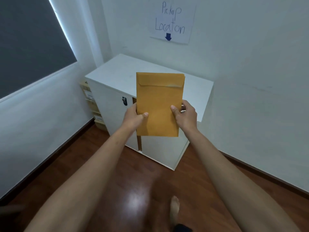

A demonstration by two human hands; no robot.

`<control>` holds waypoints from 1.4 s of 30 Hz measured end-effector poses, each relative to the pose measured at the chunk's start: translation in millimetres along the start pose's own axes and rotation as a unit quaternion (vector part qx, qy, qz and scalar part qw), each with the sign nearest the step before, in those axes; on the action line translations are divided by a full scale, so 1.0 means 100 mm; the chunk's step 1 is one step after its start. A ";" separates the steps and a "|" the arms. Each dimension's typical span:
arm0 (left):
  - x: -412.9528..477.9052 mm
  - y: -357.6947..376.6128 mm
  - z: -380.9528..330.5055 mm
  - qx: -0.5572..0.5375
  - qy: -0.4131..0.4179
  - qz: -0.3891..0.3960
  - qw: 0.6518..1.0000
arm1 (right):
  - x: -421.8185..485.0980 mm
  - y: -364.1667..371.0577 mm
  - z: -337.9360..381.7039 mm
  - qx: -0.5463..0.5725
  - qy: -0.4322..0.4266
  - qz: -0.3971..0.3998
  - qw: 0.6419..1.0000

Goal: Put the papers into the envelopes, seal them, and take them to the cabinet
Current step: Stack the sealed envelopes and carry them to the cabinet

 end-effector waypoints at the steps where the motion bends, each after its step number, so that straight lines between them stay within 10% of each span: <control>1: 0.15 0.02 -0.04 0.001 -0.004 -0.005 1.000 | 0.16 0.06 -0.04 0.006 0.003 0.002 1.000; 20: 2.89 0.14 -0.75 0.103 -0.061 -0.114 0.986 | 2.81 1.08 -0.83 0.028 0.123 0.028 0.992; 42: 5.13 0.10 -0.65 0.401 0.074 0.122 0.905 | 3.59 2.25 -1.19 -0.201 0.336 -0.070 0.917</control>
Point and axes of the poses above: each hand's wrist, its own x-axis towards the middle knuckle, its own y-axis out of the palm, z = x × y, the point moved 3 cm from there along x, towards the middle knuckle, and after that the axes turned 10 degrees about -y, right-handed, at the moved point
